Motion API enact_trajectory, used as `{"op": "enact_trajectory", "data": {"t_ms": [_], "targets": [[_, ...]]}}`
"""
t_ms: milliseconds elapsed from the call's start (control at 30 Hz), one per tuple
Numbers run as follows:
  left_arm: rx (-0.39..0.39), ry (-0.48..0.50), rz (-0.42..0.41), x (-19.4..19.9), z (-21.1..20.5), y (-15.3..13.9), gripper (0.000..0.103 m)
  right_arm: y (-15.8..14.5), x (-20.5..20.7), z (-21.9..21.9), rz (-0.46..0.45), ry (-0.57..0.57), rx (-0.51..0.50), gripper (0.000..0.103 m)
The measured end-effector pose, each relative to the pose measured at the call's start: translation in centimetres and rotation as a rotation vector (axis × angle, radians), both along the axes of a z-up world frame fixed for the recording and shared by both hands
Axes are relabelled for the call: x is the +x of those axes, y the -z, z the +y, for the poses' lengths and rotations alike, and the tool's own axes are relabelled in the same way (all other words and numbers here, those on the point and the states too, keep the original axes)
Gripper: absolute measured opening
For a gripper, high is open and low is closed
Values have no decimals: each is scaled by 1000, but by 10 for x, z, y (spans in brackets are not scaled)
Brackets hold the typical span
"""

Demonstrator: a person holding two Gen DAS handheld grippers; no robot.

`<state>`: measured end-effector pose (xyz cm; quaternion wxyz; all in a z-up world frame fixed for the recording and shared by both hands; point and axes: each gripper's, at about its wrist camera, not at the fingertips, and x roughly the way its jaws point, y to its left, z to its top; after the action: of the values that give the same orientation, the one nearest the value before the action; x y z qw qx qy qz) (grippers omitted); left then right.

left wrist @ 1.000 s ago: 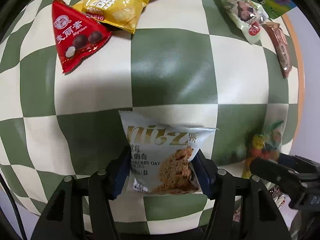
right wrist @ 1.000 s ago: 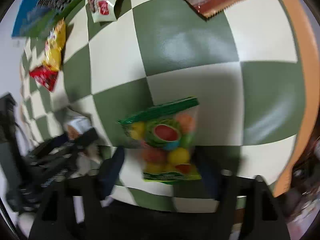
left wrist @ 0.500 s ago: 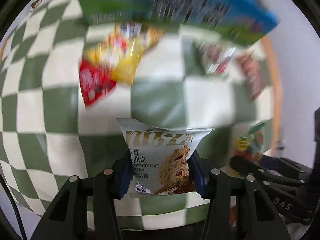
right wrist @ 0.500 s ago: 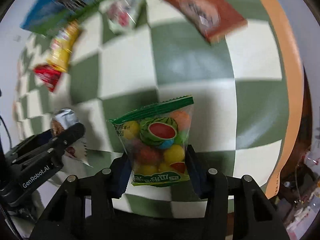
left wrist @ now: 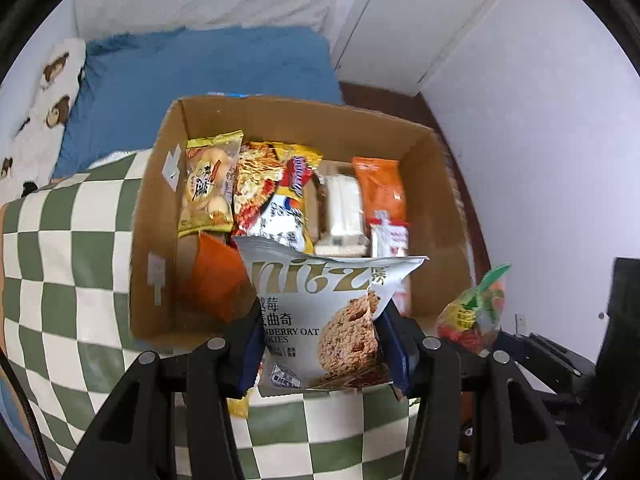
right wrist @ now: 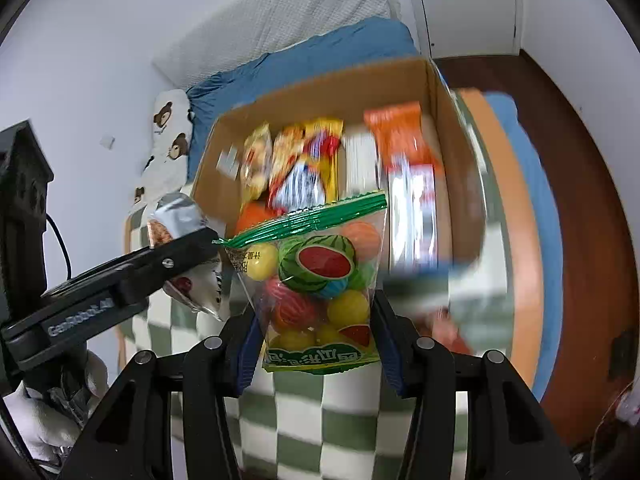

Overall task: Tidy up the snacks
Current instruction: 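Carry both bags into the cardboard box and open both tools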

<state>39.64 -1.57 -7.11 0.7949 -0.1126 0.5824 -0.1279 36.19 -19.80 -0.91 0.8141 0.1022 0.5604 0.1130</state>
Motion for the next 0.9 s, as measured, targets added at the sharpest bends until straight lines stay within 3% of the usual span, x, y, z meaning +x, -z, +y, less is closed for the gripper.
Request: {"op": "enact_trajectory", "data": {"t_ms": [100,267,600,667,700,733,767,900], "targets": [[8,-10,78,24,6,21,49,10,36,6,29,-1,-36,53],[16,-13,188,48,3,62,49,56,74,29,91,-17,-89,53],[0,-2,349,53,0,111,50,123,89,33,222,-56,-81,53],[7,-22,383,50,2,121,57,134,91,36,277,-84,-96,61],[16,-22,385,50,2,122,71,137,90,36,290,-89,-111,78],[37,-15,377,49,1,123,86,138,90,36,291,-86,-113,87],[64,-7,361,48,0,122,91,139,90,34,290,-79,-112,94],[78,15,333,45,-4,116,95,134,89,29,275,-61,-120,94]]}}
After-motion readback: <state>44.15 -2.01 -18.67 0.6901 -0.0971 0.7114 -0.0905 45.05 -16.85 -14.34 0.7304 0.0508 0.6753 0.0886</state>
